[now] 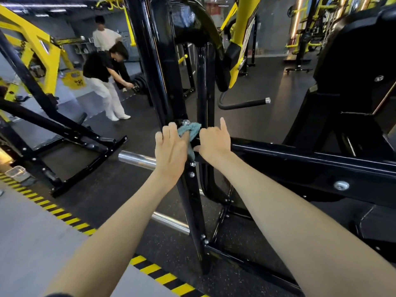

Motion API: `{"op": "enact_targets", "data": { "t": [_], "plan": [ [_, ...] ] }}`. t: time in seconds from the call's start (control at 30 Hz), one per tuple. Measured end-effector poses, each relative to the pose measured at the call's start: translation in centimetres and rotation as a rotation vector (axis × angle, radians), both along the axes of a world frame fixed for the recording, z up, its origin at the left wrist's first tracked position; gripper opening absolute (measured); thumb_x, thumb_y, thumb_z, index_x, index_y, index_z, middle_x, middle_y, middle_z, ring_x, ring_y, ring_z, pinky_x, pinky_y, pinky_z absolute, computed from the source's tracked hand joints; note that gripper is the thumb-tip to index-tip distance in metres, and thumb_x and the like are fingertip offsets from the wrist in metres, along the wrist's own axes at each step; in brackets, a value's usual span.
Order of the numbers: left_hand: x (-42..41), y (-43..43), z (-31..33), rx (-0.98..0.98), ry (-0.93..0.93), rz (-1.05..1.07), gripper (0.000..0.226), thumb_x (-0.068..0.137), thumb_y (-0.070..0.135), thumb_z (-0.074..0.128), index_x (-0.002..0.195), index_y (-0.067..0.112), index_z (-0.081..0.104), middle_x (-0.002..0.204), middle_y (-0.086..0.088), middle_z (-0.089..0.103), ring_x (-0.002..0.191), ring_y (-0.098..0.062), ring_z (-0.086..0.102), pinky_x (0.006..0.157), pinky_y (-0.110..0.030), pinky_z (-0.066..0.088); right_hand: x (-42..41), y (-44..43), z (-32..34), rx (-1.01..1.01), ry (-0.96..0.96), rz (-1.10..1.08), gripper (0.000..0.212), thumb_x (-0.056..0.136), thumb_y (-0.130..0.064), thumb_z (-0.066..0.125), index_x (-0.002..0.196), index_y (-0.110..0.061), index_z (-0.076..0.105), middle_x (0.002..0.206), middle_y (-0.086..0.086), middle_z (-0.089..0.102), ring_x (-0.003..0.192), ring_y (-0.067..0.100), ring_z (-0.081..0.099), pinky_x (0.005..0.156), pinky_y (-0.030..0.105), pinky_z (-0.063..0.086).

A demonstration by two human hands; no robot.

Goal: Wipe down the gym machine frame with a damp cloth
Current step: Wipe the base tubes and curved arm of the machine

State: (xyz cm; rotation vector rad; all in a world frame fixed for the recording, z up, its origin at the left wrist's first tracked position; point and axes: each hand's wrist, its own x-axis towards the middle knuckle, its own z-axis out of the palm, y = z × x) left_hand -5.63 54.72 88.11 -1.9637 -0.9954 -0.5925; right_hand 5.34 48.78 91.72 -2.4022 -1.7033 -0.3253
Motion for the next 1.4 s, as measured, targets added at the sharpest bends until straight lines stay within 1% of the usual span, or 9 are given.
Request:
{"op": "enact_targets", "data": {
  "t": [0.17, 0.27, 0.37, 0.57, 0.77, 0.93, 1.1, 1.27, 1.4],
  "plan": [
    [-2.8, -0.3, -3.4, 0.035, -0.010, -0.039, 0.024, 0.070, 0.015, 0.074, 0.091, 0.027, 0.070, 0.084, -0.001, 0.035, 0.076, -0.020, 0.029, 0.070, -0.033, 0.025, 0.1, 0.4, -0.2, 0.046, 0.010, -0.005, 0.024, 0.091, -0.040, 0.062, 0.097, -0.017, 0.056, 0.076, -0.002, 0.050, 0.097, 0.022, 0.060, 0.121, 0.042, 0.002],
    [-3.3, 0.1, -4.3, 0.009, -0.024, -0.038, 0.046, 0.063, 0.013, 0.076, 0.107, 0.029, 0.070, 0.091, -0.002, 0.042, 0.080, -0.020, 0.034, 0.074, -0.034, 0.027, 0.1, 0.4, -0.3, 0.024, 0.031, -0.017, 0.026, 0.090, -0.039, 0.063, 0.088, -0.019, 0.047, 0.070, -0.003, 0.046, 0.095, 0.022, 0.060, 0.121, 0.042, 0.003],
    [-4.1, 0.5, -4.6, -0.002, -0.022, -0.036, 0.062, 0.060, 0.012, 0.078, 0.118, 0.030, 0.066, 0.094, -0.005, 0.044, 0.083, -0.022, 0.038, 0.076, -0.036, 0.029, 0.1, 0.4, 0.0, 0.024, 0.016, -0.013, 0.032, 0.089, -0.046, 0.062, 0.098, -0.016, 0.057, 0.079, 0.000, 0.056, 0.097, 0.023, 0.061, 0.121, 0.042, 0.004],
    [0.0, 0.8, 0.4, -0.034, -0.120, -0.068, 0.028, 0.079, 0.020, 0.052, 0.097, 0.030, 0.069, 0.090, -0.004, 0.047, 0.080, -0.022, 0.034, 0.073, -0.033, 0.026, 0.1, 0.3, 0.2, 0.029, -0.014, -0.011, 0.040, 0.089, -0.050, 0.060, 0.103, -0.012, 0.059, 0.092, 0.002, 0.066, 0.100, 0.024, 0.061, 0.120, 0.041, 0.004],
    [-2.3, -1.1, -2.8, -0.005, -0.049, -0.010, 0.047, 0.081, 0.009, 0.032, 0.103, 0.028, 0.070, 0.086, -0.003, 0.034, 0.077, -0.021, 0.029, 0.071, -0.033, 0.026, -0.2, 0.2, 0.3, -0.025, -0.026, -0.023, 0.044, 0.090, -0.051, 0.058, 0.113, -0.014, 0.058, 0.101, 0.005, 0.067, 0.105, 0.024, 0.060, 0.120, 0.040, 0.003],
    [0.6, 0.4, 0.2, -0.036, -0.154, -0.047, 0.017, 0.077, 0.018, 0.057, 0.088, 0.026, 0.067, 0.085, -0.002, 0.046, 0.078, -0.021, 0.030, 0.070, -0.032, 0.025, -0.2, 0.4, 0.4, -0.021, -0.029, -0.052, 0.042, 0.089, -0.050, 0.059, 0.107, -0.013, 0.057, 0.097, 0.005, 0.067, 0.103, 0.026, 0.061, 0.120, 0.040, 0.003],
    [-2.5, -0.8, -3.5, -0.006, -0.091, -0.041, 0.045, 0.083, 0.007, 0.032, 0.098, 0.027, 0.069, 0.080, -0.001, 0.041, 0.075, -0.020, 0.030, 0.068, -0.032, 0.024, -0.2, 0.4, 0.2, -0.028, -0.017, -0.055, 0.043, 0.088, -0.051, 0.060, 0.109, -0.013, 0.058, 0.098, 0.006, 0.067, 0.103, 0.026, 0.060, 0.120, 0.041, 0.004],
    [0.7, 0.0, 0.6, -0.141, -0.123, -0.037, 0.020, 0.077, 0.018, 0.050, 0.084, 0.027, 0.067, 0.086, -0.002, 0.049, 0.079, -0.021, 0.033, 0.071, -0.031, 0.025, -0.3, 0.5, 0.2, -0.005, -0.020, -0.058, 0.042, 0.089, -0.049, 0.060, 0.109, -0.013, 0.057, 0.096, 0.004, 0.066, 0.103, 0.025, 0.060, 0.121, 0.041, 0.005],
    [-0.6, -0.8, -0.8, -0.118, -0.084, -0.023, 0.037, 0.083, 0.008, 0.031, 0.090, 0.023, 0.064, 0.083, -0.002, 0.045, 0.076, -0.020, 0.036, 0.068, -0.031, 0.025, -0.5, 0.2, 0.6, -0.008, -0.019, -0.059, 0.043, 0.089, -0.050, 0.060, 0.110, -0.012, 0.057, 0.096, 0.003, 0.067, 0.105, 0.025, 0.060, 0.121, 0.041, 0.005]
  ]
}}
